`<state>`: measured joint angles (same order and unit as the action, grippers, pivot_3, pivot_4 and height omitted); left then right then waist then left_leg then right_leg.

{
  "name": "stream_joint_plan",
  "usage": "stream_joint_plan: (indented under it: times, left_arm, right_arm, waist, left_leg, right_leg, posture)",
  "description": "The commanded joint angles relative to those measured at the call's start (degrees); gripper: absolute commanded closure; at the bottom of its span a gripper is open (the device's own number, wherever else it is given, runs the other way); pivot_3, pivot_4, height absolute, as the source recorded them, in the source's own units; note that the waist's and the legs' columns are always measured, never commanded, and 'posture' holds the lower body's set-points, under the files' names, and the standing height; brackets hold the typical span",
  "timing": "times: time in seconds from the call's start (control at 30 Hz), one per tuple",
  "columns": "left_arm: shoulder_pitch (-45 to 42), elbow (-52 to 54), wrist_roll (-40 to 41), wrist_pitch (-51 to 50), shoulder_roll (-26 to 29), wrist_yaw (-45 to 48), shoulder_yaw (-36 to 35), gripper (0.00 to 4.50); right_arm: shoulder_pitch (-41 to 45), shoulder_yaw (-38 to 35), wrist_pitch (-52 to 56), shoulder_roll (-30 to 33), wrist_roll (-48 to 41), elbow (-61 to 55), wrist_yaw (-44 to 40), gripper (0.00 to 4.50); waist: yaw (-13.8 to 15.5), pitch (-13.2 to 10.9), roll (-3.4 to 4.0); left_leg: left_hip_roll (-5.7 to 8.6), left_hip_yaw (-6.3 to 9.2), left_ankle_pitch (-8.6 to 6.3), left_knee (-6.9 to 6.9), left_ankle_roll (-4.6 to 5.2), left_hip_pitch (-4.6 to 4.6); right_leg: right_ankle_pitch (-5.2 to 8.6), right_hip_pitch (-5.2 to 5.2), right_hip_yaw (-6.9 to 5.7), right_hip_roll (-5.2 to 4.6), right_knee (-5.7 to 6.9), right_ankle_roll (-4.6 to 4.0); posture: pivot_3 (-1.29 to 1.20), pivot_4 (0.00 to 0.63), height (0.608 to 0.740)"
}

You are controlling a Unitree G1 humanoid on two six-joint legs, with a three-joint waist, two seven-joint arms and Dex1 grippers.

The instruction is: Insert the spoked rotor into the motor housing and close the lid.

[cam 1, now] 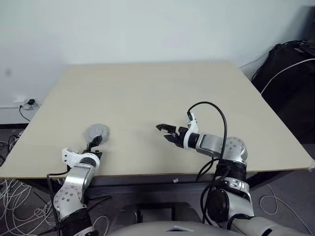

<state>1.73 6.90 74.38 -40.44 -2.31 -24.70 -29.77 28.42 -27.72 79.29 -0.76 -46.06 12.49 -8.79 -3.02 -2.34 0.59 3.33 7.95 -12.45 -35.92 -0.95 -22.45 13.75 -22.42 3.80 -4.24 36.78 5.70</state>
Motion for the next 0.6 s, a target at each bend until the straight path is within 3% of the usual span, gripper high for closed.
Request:
stream_joint_plan:
  times: [0.03, 0.17, 0.3, 0.6]
  left_arm:
    - [-1.18, 6.22, -1.35, -4.73, 4.23, 7.45, 7.38, 0.05]
    - [-2.82, 7.62, -14.98, -1.05, 11.34, 18.28, 17.07, 0.05]
    - [-5.19, 5.25, -27.66, 6.93, 12.98, 24.59, 23.55, 0.05]
    - [-4.47, -3.76, -55.93, 32.84, 15.35, 31.64, 31.59, 0.05]
  right_arm:
    - [0.32, 0.56, -0.71, 0.23, -1.48, -2.96, -1.1, 0.0]
    - [-1.02, 0.66, -1.86, 0.57, -2.09, -5.58, -1.73, 0.0]
    - [-3.9, 3.35, -7.38, 2.36, 0.49, -9.68, -3.16, 0.0]
    - [-17.25, 19.98, -48.04, 11.94, 22.96, -17.15, -13.53, 0.0]
  waist:
    - [0.18, -0.01, -0.02]
    - [-0.09, 0.03, 0.05]
    - [-0.1, 0.12, 0.19]
    - [-0.41, 0.11, 0.18]
  left_leg:
    - [0.0, 0.0, 0.01, 0.0, -0.01, -0.01]
    - [-0.02, -0.05, 0.05, 0.0, -0.06, -0.01]
    - [-0.02, -0.15, 0.06, 0.08, -0.06, -0.01]
    - [-0.08, -0.25, 0.08, 0.35, -0.08, -0.01]
  right_leg:
    - [0.0, -0.04, -0.02, 0.0, 0.01, -0.01]
    - [-0.04, -0.05, -0.04, 0.01, 0.02, -0.1]
    - [-0.09, -0.02, 0.03, 0.01, -0.04, -0.17]
    - [-0.03, -0.1, 0.1, 0.0, -0.17, -0.13]
  posture:
    - [0.0, 0.0, 0.74]
    - [0.0, 0.0, 0.74]
    - [0.0, 0.0, 0.74]
    - [0.0, 0.0, 0.74]
